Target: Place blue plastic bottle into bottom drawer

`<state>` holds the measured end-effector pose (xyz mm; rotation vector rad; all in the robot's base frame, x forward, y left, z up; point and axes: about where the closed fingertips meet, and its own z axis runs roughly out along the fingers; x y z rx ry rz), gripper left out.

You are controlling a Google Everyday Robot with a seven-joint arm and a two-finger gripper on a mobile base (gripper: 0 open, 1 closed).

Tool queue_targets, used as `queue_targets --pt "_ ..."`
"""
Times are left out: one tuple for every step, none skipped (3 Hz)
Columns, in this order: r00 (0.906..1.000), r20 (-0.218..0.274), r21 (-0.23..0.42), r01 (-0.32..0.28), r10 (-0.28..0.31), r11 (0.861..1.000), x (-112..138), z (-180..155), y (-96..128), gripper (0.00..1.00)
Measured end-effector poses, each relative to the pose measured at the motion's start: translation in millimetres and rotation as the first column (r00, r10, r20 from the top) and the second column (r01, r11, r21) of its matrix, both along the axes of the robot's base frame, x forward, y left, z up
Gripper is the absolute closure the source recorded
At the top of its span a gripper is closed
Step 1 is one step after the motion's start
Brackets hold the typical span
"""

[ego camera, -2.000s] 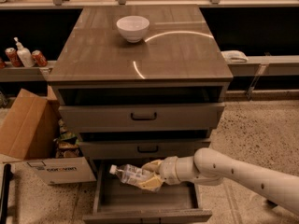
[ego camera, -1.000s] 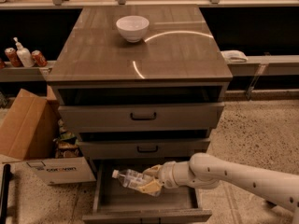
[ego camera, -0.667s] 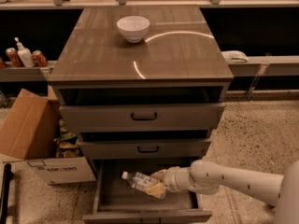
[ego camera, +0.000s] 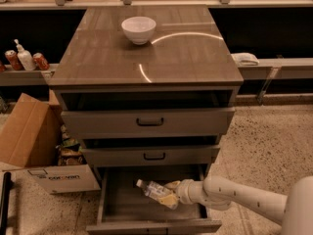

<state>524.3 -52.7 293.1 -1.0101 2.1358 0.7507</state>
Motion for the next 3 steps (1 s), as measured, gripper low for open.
queue_targets --pt "0.9999 0.016 0.048 0.0 -0.001 0.999 25.6 -25.2 9.2 0.51" --pt "0.9998 0.018 0.081 -0.013 0.012 0.997 42.1 -37.8 20.1 0.26" --pt "0.9996 -0.011 0.092 -0.027 0.028 0.995 53.1 -56.5 32.2 0.03"
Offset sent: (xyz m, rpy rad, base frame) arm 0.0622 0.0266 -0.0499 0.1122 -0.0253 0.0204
